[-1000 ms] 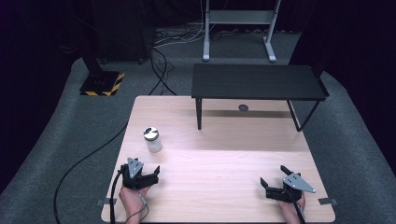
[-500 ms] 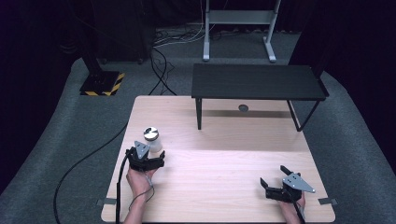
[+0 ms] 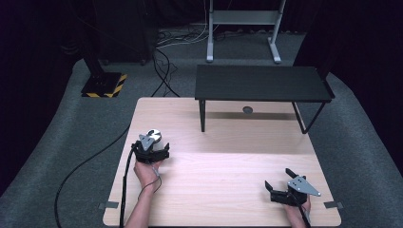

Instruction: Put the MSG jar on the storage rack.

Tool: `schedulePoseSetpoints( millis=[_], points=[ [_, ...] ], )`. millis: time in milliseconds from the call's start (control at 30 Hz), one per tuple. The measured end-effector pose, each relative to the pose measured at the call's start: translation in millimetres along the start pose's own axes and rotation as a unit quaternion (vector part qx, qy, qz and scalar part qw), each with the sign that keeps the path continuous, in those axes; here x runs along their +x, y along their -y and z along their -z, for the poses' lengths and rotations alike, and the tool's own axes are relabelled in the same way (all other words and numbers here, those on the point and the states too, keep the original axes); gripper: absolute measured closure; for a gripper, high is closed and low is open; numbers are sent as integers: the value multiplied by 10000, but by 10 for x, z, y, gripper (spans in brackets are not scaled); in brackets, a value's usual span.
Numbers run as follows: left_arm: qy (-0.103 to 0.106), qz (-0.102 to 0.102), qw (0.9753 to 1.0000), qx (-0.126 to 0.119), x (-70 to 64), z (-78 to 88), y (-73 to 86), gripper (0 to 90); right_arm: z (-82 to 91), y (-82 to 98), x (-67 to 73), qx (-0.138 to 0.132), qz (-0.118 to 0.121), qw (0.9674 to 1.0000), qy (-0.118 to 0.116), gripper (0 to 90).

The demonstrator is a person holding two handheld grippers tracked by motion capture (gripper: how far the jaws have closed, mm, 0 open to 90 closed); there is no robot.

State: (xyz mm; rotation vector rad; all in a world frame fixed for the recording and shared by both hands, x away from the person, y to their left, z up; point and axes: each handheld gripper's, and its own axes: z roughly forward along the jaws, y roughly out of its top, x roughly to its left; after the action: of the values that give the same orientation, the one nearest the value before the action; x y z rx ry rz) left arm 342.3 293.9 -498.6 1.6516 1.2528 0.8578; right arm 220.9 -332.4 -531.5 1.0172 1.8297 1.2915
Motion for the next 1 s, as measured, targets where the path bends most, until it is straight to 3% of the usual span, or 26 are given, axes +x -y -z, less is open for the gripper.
schedulePoseSetpoints(
  millis=[33, 167, 400, 533, 733, 767, 867, 1000],
  points=[
    [2, 20, 10000, -96, 6, -23, 37, 303, 0, 1, 1, -3, 7, 10000, 4, 0],
    [-112, 58, 9998, -132, -36, -37, 47, 306, 6, 5, 3, -10, 4, 10000, 13, 0],
    [-85, 12, 9998, -171, -35, -40, 62, 306, 5, 5, -1, -6, 25, 10000, -7, 0],
    [5, -83, 9998, -180, -42, -18, 49, 306, 5, 6, -8, -5, 12, 10000, -24, 0],
    [213, 1, 9988, -439, -29, 90, 14, 306, 1, 4, -13, 4, 5, 10000, -42, 0],
    [251, 42, 9985, -491, -22, 111, 3, 306, 1, 4, -11, 5, 3, 10000, -36, 0],
    [295, -139, 9984, -472, -37, 174, -143, 306, -3, -1, -6, 23, 2, 10000, -18, 0],
    [383, -234, 9973, -582, -58, 238, -321, 306, -3, 0, -7, 22, -3, 10000, -18, 0]
  ],
)
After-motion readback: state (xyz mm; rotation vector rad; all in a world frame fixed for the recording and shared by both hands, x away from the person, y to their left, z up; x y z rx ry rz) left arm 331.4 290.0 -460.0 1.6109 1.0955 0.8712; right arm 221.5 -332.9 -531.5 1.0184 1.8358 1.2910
